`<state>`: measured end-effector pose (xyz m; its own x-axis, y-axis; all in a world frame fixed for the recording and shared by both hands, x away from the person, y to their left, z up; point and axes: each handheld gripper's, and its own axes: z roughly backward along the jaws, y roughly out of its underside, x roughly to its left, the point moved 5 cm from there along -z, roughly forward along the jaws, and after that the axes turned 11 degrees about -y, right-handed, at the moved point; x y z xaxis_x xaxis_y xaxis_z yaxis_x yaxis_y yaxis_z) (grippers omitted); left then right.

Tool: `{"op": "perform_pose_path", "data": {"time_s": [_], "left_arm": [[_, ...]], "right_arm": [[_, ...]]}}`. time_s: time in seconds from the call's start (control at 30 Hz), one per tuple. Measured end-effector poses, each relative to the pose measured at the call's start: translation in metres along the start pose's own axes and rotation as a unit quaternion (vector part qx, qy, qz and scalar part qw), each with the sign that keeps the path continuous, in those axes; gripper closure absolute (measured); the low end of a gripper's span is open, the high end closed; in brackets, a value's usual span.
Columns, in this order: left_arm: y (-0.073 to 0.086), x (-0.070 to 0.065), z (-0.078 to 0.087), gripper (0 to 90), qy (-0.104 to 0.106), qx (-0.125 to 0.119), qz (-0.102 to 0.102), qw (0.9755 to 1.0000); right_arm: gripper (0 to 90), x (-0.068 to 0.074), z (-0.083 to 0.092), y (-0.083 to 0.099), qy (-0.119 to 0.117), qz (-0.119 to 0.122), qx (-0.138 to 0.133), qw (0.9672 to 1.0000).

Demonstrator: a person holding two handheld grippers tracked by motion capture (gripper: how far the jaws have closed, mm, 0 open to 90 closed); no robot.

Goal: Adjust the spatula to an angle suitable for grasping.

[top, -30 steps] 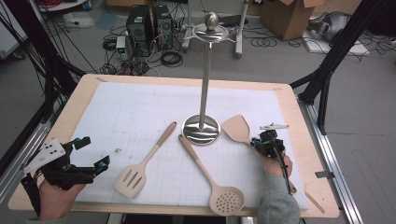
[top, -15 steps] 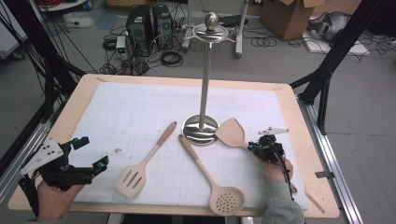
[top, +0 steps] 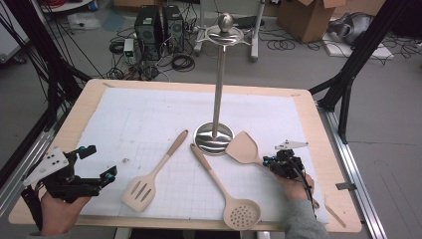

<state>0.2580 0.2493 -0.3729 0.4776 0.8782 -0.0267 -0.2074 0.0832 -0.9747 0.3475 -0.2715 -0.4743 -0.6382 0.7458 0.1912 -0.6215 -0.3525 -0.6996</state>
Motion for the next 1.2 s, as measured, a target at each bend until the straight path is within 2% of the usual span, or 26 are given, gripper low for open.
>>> {"op": "perform_pose_path", "data": {"time_s": [0.07,0.1,0.3,0.33,0.5,0.83,0.9,0.93,1.0,1.03,1.1,1.13,1.2], "left_arm": [[-0.001,-0.001,0.0,2.1,0.001,0.0,-0.001,1.0],[-0.001,-0.001,-0.001,2.0,0.002,-0.001,-0.001,1.0],[-0.002,-0.004,-0.003,2.0,0.005,-0.001,-0.001,1.0],[-0.002,-0.004,-0.003,2.0,0.005,-0.001,-0.002,1.0],[-0.004,-0.005,-0.004,2.0,0.007,-0.003,-0.002,1.0],[-0.004,-0.009,-0.01,2.1,0.015,-0.001,-0.004,0.9999],[-0.004,-0.009,-0.011,2.0,0.016,0.0,-0.004,0.9999],[-0.004,-0.009,-0.012,2.0,0.016,0.0,-0.005,0.9999],[-0.004,-0.01,-0.012,2.0,0.018,0.001,-0.005,0.9998],[-0.004,-0.01,-0.012,2.0,0.019,0.001,-0.006,0.9998],[-0.004,-0.009,-0.012,2.0,0.018,0.0,-0.008,0.9998],[-0.004,-0.008,-0.011,2.0,0.017,-0.001,-0.006,0.9998],[-0.006,-0.008,-0.01,2.0,0.017,-0.004,-0.005,0.9998]], "right_arm": [[90.0,0.002,0.001,0.002,-0.008,0.007,0.001,0.9999],[90.0,0.004,0.002,0.004,-0.019,0.012,0.004,0.9997],[90.0,0.011,0.006,0.008,-0.035,0.023,0.005,0.9991],[90.0,0.015,0.008,0.011,-0.042,0.03,0.002,0.9987],[90.0,0.021,0.013,0.015,-0.055,0.034,-0.002,0.9979],[90.0,0.019,0.01,0.016,-0.05,0.028,0.008,0.9983],[90.0,0.019,0.012,0.015,-0.042,0.028,0.001,0.9987],[90.0,0.019,0.019,0.012,-0.049,0.028,-0.027,0.9981],[90.0,0.02,0.03,0.01,-0.051,0.028,-0.047,0.9972],[90.0,0.02,0.03,0.01,-0.051,0.028,-0.047,0.9972],[90.0,0.022,0.042,0.01,-0.048,0.029,-0.055,0.9969],[90.0,0.025,0.054,0.012,-0.047,0.031,-0.065,0.9963],[90.0,0.026,0.06,0.015,-0.045,0.034,-0.069,0.9961]]}}
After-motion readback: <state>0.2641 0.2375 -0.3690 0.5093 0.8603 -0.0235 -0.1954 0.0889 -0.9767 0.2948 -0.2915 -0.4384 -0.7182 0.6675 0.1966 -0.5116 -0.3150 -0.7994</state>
